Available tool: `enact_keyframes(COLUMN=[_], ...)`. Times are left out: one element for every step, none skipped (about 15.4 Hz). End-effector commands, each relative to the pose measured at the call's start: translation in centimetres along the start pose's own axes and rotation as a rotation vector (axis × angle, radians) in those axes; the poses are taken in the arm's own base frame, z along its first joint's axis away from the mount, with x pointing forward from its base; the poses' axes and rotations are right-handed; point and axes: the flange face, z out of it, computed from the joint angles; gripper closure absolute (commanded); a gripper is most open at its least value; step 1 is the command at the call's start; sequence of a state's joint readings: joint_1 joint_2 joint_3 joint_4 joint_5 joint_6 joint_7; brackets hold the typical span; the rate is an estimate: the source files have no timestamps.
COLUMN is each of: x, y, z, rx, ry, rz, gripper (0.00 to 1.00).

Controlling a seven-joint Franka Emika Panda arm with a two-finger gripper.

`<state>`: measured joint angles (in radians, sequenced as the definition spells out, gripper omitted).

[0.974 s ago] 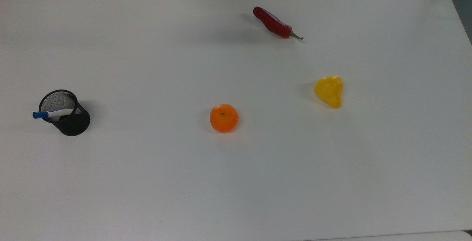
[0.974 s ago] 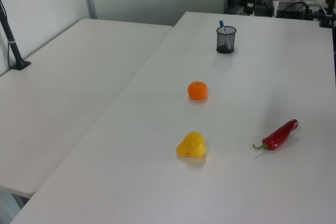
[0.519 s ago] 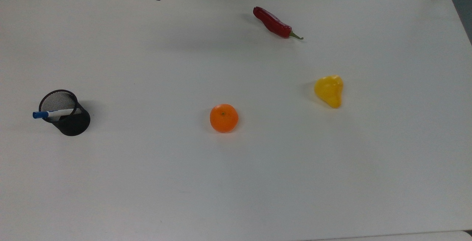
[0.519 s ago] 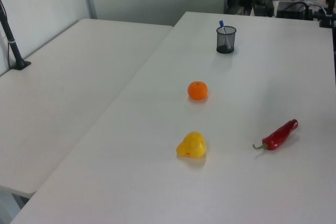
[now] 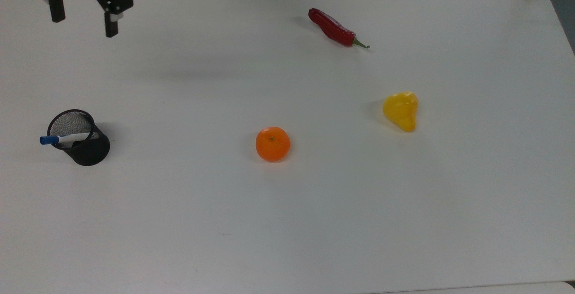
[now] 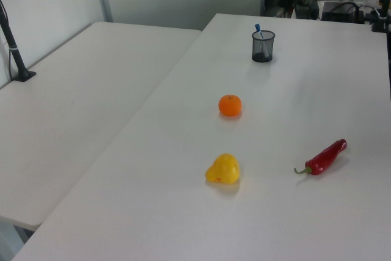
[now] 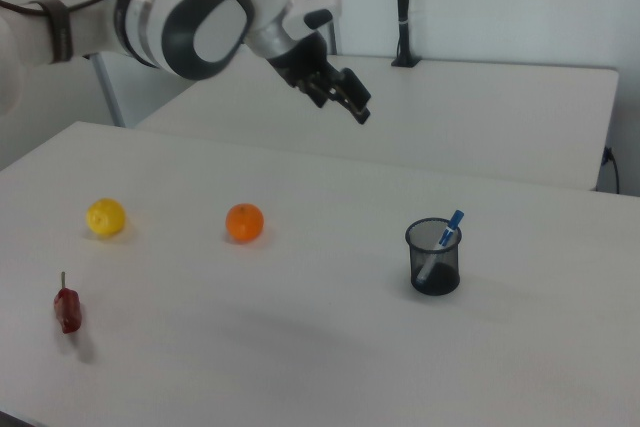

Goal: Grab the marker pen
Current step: 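Move the open gripper over the black mesh pen cup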

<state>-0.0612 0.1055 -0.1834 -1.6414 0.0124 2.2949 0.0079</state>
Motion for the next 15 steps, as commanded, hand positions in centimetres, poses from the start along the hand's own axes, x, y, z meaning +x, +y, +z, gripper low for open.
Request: enact_keyframes(x=[-0.1,-0.1,-0.3,-0.4,-0.4,-0.4,-0.4,-0.5,-0.8,-0.8,-1.1,-1.4,-1.6,-1.9,-2.1], y=[1.9,2.4,3.1,3.6,3.7,3.8,4.3,4.6,5.1,5.7,5.7,5.7,6.3,6.7,7.0], z=[3.1,4.0,5.2,6.3,7.2,8.2,9.0,10.0,11.2,11.9,13.0,14.2,15.6,16.5,17.4], rx=[-0.029,-0.037,-0.045,-0.054,-0.057,-0.061,-0.068,-0.075,-0.081,-0.087,-0.089,-0.089,-0.094,-0.096,-0.097], ry=[0.029,0.031,0.028,0.03,0.041,0.054,0.072,0.086,0.101,0.13,0.15,0.167,0.195,0.207,0.218], rz=[0.044,0.049,0.059,0.066,0.07,0.085,0.109,0.12,0.125,0.133,0.15,0.17,0.199,0.218,0.24], gripper=[0.16,0.21,0.25,0.31,0.32,0.32,0.34,0.33,0.33,0.33,0.33,0.33,0.33,0.33,0.33])
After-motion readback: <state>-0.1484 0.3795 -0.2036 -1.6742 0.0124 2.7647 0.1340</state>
